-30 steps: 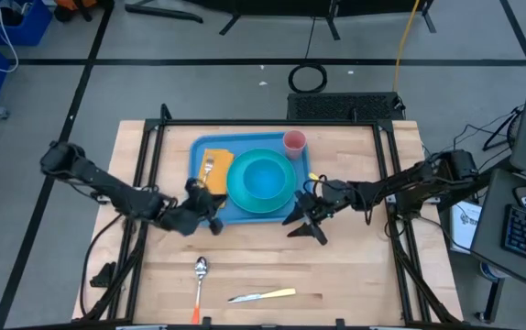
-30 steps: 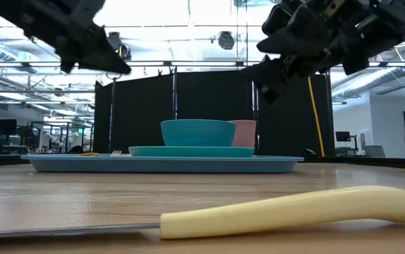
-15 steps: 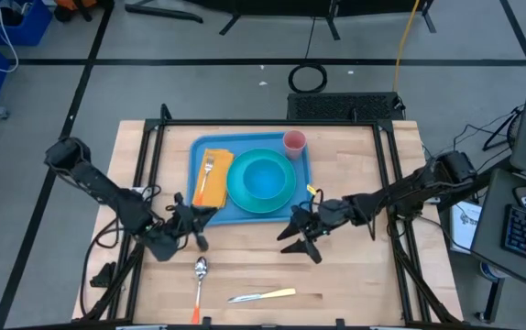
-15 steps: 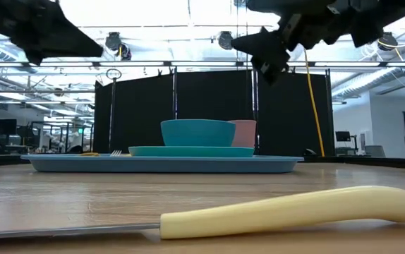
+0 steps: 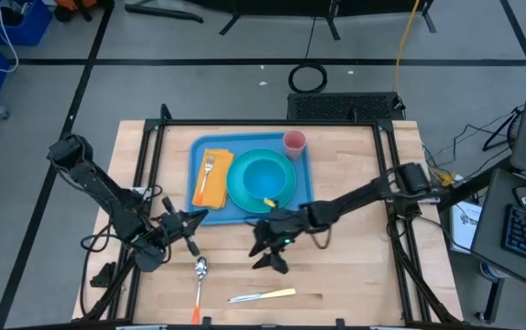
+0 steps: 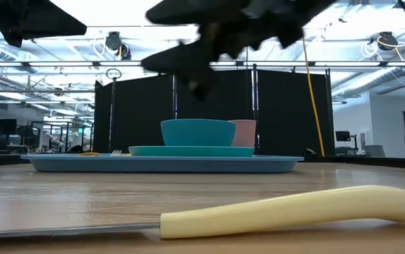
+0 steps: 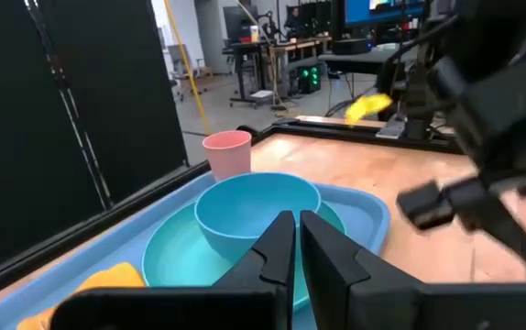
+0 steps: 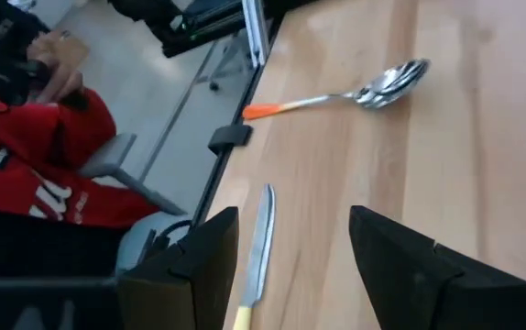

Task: Set up tray
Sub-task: Put the orange spoon on the yellow napkin to the right of the orange fork on the blue serving tray

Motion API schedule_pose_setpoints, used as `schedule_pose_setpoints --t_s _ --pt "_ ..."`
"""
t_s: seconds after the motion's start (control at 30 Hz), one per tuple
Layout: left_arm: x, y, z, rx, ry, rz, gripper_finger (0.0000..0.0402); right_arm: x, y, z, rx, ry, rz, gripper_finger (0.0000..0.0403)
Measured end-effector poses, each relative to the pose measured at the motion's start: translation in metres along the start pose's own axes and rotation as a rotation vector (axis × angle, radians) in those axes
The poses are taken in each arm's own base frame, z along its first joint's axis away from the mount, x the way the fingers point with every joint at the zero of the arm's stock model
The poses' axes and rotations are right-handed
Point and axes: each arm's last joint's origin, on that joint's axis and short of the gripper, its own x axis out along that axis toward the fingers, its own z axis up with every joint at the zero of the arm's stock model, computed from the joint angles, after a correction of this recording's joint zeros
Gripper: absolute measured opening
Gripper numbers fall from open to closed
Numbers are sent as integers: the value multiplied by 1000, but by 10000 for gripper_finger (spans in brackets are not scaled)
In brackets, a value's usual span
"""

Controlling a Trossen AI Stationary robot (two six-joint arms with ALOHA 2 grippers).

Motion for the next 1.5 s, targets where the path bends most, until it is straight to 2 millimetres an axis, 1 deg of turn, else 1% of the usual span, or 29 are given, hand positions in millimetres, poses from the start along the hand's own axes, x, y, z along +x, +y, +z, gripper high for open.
schedule_pose_setpoints --t_s 0.07,0.2,0.33,0.57,0.73,1.03,1.17,1.5 --pt "0 0 0 2 1 -2 26 12 -7 9 20 4 2 199" --pt "-2 -1 0 2 6 -23 26 27 -19 24 40 5 15 199" --pt "-5 -2 -1 3 5 -33 26 39 -33 32 80 1 36 199" --pt "-5 -2 0 12 -1 -26 26 62 -55 34 114 8 44 199" --pt "-5 -2 0 3 -1 -26 26 83 -63 40 105 -6 61 199" --pt "-6 -2 -1 -16 7 -42 26 118 -80 39 185 23 134 199" --pt "-6 -2 -1 -13 10 -45 26 126 -86 37 203 26 132 199" --pt "-6 -2 -1 -9 8 -42 26 123 -95 39 238 -2 56 199"
